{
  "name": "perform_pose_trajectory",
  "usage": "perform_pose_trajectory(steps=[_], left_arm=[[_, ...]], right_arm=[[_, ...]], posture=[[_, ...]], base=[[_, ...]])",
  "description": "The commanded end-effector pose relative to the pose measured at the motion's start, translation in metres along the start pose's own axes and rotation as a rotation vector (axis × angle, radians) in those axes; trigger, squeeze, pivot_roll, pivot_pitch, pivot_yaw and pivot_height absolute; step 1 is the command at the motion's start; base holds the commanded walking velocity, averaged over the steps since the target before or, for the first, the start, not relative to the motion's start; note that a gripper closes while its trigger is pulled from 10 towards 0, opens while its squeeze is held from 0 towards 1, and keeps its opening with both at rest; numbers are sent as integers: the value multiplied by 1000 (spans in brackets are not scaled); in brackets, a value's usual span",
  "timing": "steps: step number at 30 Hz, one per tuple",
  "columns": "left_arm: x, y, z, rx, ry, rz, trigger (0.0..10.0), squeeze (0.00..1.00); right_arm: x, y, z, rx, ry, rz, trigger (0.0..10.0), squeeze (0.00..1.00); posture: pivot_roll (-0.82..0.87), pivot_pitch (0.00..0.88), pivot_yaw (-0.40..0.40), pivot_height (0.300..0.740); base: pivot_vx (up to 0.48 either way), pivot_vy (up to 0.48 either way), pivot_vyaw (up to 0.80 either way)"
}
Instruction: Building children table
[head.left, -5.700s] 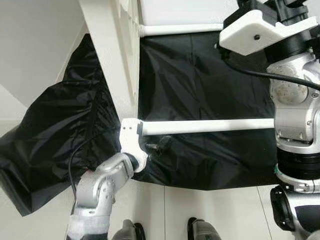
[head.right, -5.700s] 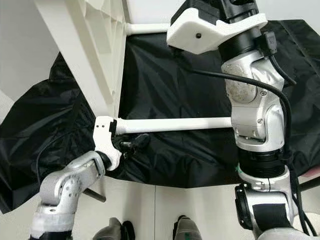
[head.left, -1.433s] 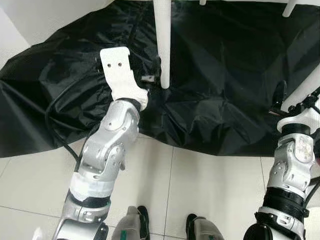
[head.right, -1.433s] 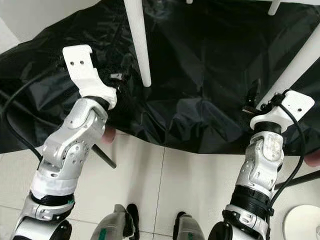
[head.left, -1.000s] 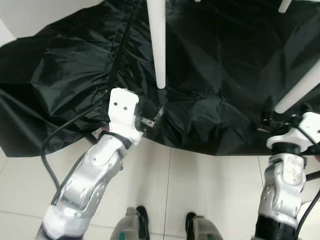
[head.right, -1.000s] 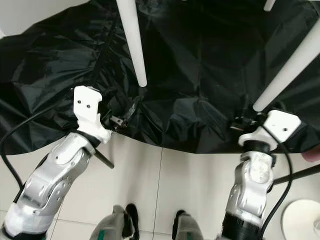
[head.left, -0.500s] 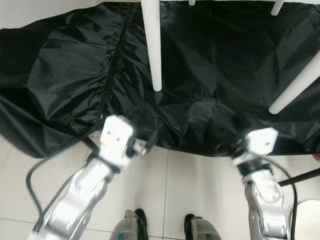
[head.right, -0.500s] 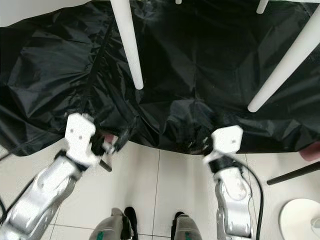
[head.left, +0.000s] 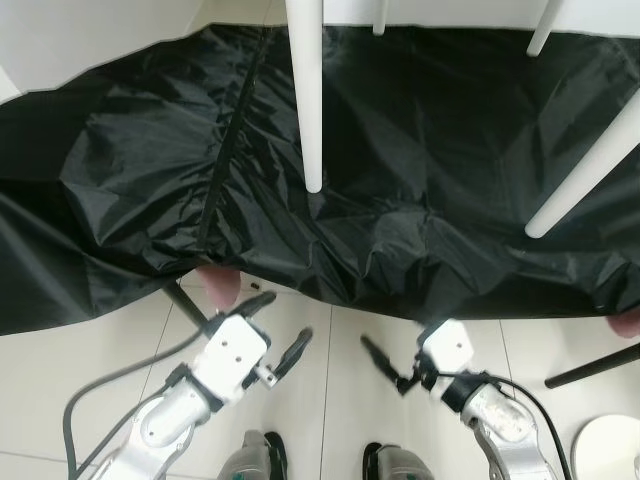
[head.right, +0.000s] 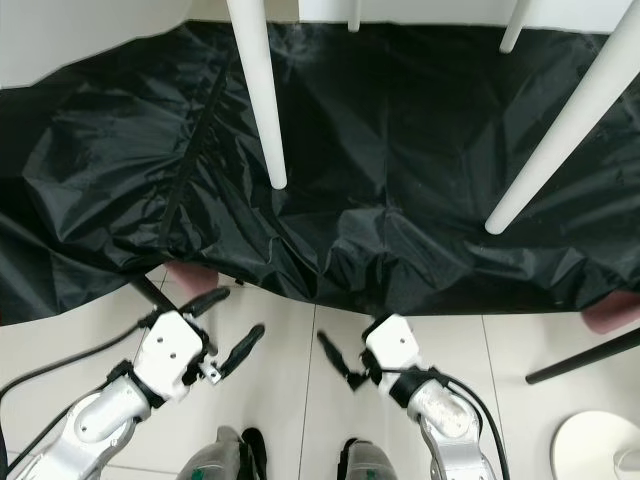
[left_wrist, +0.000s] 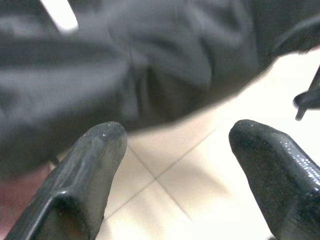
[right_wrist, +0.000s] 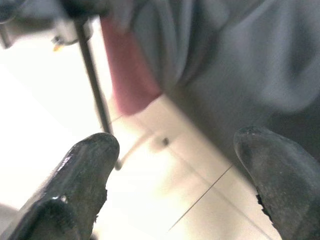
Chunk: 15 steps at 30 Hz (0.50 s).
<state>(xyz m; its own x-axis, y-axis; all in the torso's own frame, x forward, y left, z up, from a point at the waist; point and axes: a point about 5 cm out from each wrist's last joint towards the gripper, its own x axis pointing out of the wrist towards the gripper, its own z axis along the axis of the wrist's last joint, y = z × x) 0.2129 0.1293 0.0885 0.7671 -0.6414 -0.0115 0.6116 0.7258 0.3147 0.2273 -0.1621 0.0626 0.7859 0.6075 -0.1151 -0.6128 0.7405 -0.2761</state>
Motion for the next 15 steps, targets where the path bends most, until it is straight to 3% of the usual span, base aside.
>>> perform_pose_trajectory(steps=[1,2,3,4,5,11,12,15], left_arm=[[-6,-6,-16,10,59,-34,10000,0],[-8,-9,-31,13,107,-26,10000,0],[-8,-9,-31,13,107,-26,10000,0],[-13,-20,-65,-1,231,-13,10000,0],[-15,-24,-74,-12,265,-9,10000,0],[-20,-31,-106,-53,422,50,10000,0],[-25,-37,-127,-106,566,93,10000,0],[-26,-40,-132,-118,609,103,10000,0]], right_arm=[[-1,6,-13,23,48,18,10000,0],[-1,7,-27,60,102,12,10000,0],[-1,7,-27,60,102,12,10000,0],[0,13,-59,127,236,-22,10000,0],[0,15,-66,130,265,-25,10000,0],[-1,20,-91,265,413,-101,10000,0],[-8,27,-109,351,551,-172,10000,0],[-11,29,-115,376,591,-193,10000,0]], posture=[[-36,113,43,740],[-36,113,43,740],[-36,113,43,740],[-31,94,42,740],[-31,94,42,740],[-39,89,41,740],[-34,83,35,740],[-34,83,35,740]], base=[[0,0,0],[0,0,0],[0,0,0],[0,0,0],[0,0,0],[0,0,0],[0,0,0],[0,0,0]])
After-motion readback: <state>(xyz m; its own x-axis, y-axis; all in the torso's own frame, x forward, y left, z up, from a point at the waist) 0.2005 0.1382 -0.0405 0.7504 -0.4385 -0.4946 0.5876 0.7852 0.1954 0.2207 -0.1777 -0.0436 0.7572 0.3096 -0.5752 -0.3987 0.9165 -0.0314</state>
